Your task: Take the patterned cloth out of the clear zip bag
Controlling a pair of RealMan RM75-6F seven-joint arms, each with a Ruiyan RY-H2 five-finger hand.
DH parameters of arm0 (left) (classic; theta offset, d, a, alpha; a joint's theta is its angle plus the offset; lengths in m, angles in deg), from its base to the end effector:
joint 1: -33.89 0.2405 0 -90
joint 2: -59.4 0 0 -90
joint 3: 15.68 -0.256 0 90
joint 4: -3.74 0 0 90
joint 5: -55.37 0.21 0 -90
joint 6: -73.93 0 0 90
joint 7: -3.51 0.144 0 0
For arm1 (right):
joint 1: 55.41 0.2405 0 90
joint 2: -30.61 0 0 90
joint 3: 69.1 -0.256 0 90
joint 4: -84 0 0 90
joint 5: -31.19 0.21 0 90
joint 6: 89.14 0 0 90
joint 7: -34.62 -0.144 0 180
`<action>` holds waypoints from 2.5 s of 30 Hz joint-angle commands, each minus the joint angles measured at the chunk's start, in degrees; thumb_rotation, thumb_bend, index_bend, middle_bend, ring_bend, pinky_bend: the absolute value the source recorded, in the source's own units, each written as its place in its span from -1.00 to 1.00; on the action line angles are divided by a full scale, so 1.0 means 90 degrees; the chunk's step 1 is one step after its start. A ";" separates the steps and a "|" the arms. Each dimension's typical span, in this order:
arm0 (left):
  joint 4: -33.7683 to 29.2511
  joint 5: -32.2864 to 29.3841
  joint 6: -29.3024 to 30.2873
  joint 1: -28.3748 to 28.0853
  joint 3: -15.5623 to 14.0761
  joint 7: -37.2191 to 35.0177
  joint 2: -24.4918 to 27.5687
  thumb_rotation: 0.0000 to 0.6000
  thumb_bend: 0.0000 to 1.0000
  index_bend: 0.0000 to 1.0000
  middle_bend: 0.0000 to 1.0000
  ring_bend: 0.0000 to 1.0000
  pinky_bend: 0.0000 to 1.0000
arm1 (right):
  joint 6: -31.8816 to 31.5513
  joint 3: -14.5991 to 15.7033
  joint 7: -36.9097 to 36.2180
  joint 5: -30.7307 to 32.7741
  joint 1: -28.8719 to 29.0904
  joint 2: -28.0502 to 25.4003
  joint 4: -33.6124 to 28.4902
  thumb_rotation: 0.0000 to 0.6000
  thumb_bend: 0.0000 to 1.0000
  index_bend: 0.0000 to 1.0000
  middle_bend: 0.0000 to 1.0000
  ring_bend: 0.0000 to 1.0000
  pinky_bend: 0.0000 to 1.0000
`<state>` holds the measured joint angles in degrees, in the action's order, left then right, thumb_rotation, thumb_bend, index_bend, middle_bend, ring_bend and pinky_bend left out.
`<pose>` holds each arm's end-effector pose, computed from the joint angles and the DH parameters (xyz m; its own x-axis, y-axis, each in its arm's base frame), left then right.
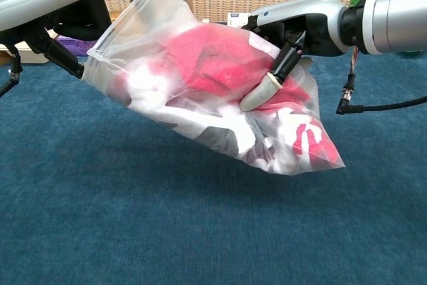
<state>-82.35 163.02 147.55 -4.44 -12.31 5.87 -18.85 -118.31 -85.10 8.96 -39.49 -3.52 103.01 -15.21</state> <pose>-0.1260 0.2861 0.0480 0.4232 -0.0798 0.9025 0.5146 -0.7986 -0.3120 -0.0664 -0.3375 0.0189 0.0421 -0.7341 0.6777 -0.9184 -0.2955 -0.2631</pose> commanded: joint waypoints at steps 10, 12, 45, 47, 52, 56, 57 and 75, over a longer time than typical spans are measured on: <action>-0.0078 -0.0250 -0.0175 -0.0112 -0.0041 -0.0055 -0.0087 1.00 -0.65 -0.26 1.00 1.00 0.96 | 0.0060 -0.0039 -0.0708 -0.0373 -0.0063 -0.0042 0.0032 1.00 -0.66 0.62 0.81 1.00 1.00; -0.0103 -0.0303 -0.0229 -0.0129 -0.0047 -0.0027 -0.0068 1.00 -0.65 -0.26 1.00 1.00 0.96 | 0.0048 -0.0042 -0.0842 -0.0481 -0.0077 -0.0073 0.0045 1.00 -0.66 0.62 0.81 1.00 1.00; -0.0704 -0.0874 -0.0920 -0.0618 0.0070 -0.0282 -0.0253 1.00 -0.40 0.19 1.00 1.00 0.96 | -0.0548 0.0204 -0.3267 -0.1543 -0.0124 -0.0262 0.0112 1.00 -0.67 0.62 0.81 1.00 1.00; -0.0685 -0.0866 -0.0962 -0.0650 0.0067 -0.0190 -0.0272 1.00 -0.33 0.27 1.00 1.00 0.96 | -0.0629 0.0208 -0.3422 -0.1546 -0.0133 -0.0241 0.0156 1.00 -0.67 0.62 0.81 1.00 1.00; -0.0621 -0.0853 -0.0981 -0.0705 0.0095 0.0012 -0.0377 1.00 -0.26 0.45 1.00 1.00 0.99 | -0.0778 0.0212 -0.3793 -0.1488 -0.0160 -0.0183 0.0245 1.00 -0.67 0.62 0.81 1.00 1.00; -0.0597 -0.0800 -0.0928 -0.0723 0.0095 0.0108 -0.0429 1.00 -0.16 0.66 1.00 1.00 1.00 | -0.0894 0.0233 -0.3924 -0.1429 -0.0201 -0.0147 0.0325 1.00 -0.68 0.62 0.81 1.00 1.00; -0.0583 -0.0796 -0.0909 -0.0716 0.0087 0.0118 -0.0434 1.00 -0.15 0.69 1.00 1.00 1.00 | -0.0917 0.0241 -0.3918 -0.1407 -0.0211 -0.0147 0.0333 1.00 -0.68 0.62 0.81 1.00 1.00; 0.0945 -0.0568 -0.0156 -0.0427 -0.0238 -0.0825 -0.0883 1.00 -0.15 0.76 1.00 1.00 1.00 | -0.0905 0.0511 -0.1921 0.0016 -0.0263 0.0373 0.0463 1.00 -0.68 0.60 0.81 1.00 1.00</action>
<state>-76.11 157.28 145.24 -8.46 -13.85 0.21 -25.44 -126.56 -81.07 -10.80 -41.39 -5.87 105.20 -11.37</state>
